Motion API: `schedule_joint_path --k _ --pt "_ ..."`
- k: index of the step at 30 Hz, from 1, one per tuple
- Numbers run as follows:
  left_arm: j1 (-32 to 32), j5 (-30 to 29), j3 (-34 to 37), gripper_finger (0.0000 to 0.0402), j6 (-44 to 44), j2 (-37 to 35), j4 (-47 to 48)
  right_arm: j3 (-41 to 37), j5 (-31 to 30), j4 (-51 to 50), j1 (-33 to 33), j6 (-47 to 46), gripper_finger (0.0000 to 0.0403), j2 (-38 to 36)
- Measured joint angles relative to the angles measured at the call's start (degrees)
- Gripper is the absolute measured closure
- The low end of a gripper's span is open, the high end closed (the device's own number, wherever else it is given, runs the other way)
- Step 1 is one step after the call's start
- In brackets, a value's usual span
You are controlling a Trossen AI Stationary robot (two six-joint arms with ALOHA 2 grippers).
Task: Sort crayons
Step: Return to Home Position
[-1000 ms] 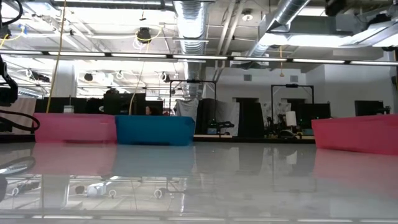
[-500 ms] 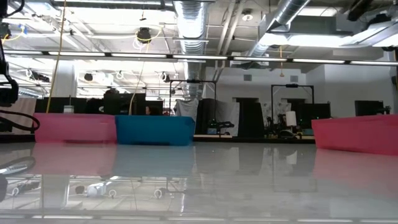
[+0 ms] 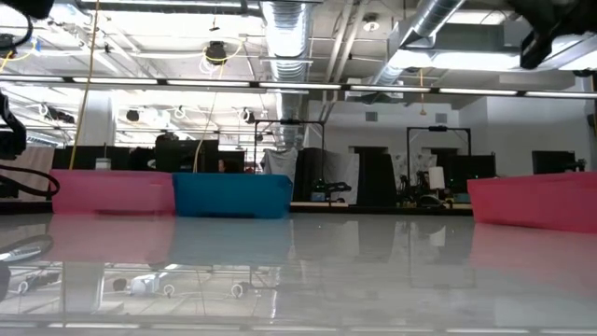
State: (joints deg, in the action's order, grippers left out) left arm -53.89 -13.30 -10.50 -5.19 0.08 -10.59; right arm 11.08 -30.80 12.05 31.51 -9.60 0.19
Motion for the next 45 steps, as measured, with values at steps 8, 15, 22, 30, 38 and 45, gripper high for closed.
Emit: schedule_joint_path --k 8,15,22,30,38,45 --pt "-0.02 -0.26 9.84 0.0157 -2.69 0.14 -9.54 -4.73 -0.91 4.23 -0.02 0.50 0.0269 0.00" --pt "0.00 1.40 9.90 0.0157 -1.32 0.04 -6.68 -8.08 -0.67 3.42 -0.02 2.03 0.0269 0.00" --pt "0.00 1.04 9.92 0.0157 -3.02 0.04 0.63 -10.59 -0.56 -4.78 -0.04 -1.49 0.0269 0.00" --pt "0.48 -3.70 9.85 0.0157 -1.71 -0.04 7.02 -10.61 0.75 -7.27 -0.05 1.99 0.0269 0.46" --pt "7.49 -2.02 9.83 0.0157 -0.07 0.02 7.22 -10.66 0.76 -7.56 -3.48 3.71 0.0269 0.50" --pt "22.72 10.14 9.81 0.0157 -0.21 0.02 9.18 -10.70 5.24 -7.92 -7.76 3.45 0.0269 0.50"
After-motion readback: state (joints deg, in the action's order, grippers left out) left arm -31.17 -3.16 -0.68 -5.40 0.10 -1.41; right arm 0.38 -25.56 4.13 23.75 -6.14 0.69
